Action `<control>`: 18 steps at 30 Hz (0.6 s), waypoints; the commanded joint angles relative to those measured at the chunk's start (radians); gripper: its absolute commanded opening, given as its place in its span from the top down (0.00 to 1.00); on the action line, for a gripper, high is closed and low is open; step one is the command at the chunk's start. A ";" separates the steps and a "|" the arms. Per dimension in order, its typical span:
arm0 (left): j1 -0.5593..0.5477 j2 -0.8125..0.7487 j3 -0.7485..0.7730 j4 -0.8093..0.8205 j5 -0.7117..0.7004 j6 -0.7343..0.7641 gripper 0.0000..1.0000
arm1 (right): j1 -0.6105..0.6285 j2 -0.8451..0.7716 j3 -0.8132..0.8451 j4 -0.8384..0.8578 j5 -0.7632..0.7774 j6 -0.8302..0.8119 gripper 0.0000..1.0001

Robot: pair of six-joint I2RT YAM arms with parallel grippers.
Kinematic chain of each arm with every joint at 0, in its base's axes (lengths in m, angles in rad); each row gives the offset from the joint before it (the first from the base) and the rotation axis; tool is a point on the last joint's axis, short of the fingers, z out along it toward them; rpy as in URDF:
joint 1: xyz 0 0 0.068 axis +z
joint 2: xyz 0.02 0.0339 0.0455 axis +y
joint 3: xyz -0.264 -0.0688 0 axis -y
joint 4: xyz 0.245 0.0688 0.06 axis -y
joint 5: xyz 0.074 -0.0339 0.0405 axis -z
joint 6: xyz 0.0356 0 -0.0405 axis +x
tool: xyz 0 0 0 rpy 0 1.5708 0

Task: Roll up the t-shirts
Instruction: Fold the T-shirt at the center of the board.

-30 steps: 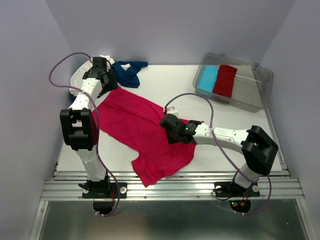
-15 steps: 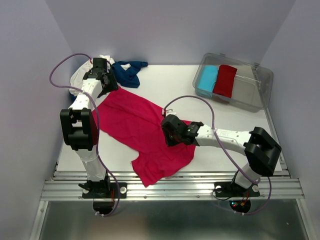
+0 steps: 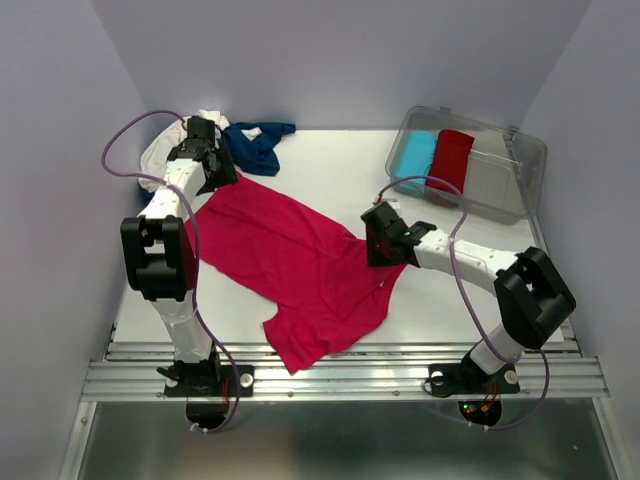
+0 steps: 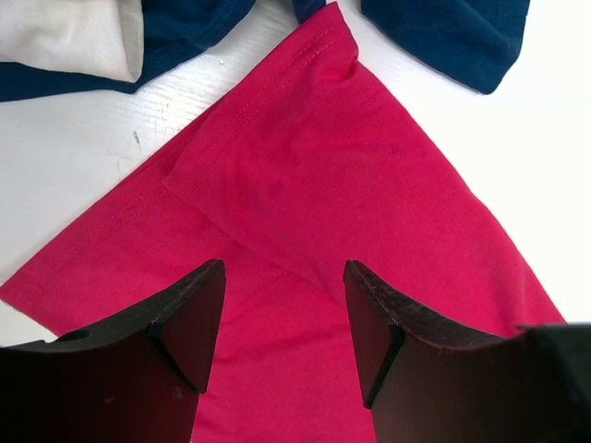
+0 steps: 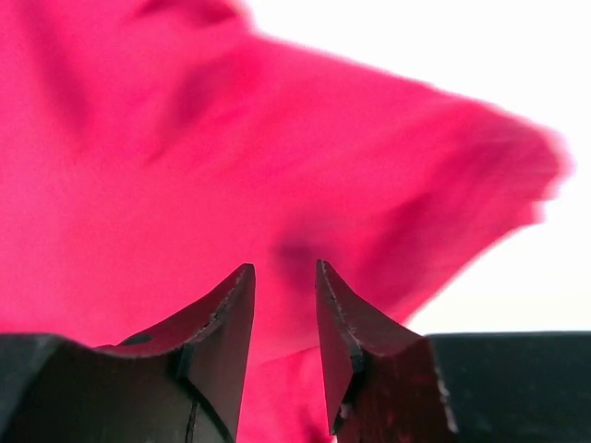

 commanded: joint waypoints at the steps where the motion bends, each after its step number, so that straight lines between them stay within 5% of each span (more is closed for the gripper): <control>1: -0.005 -0.034 -0.012 0.021 0.010 0.016 0.35 | -0.119 -0.057 -0.023 0.005 0.024 0.025 0.57; 15: -0.023 -0.014 -0.017 0.032 0.032 0.016 0.35 | -0.259 -0.055 -0.086 0.074 -0.047 0.065 0.58; 18: -0.023 -0.014 -0.015 0.032 0.032 0.016 0.35 | -0.259 -0.051 -0.105 0.100 -0.064 0.069 0.69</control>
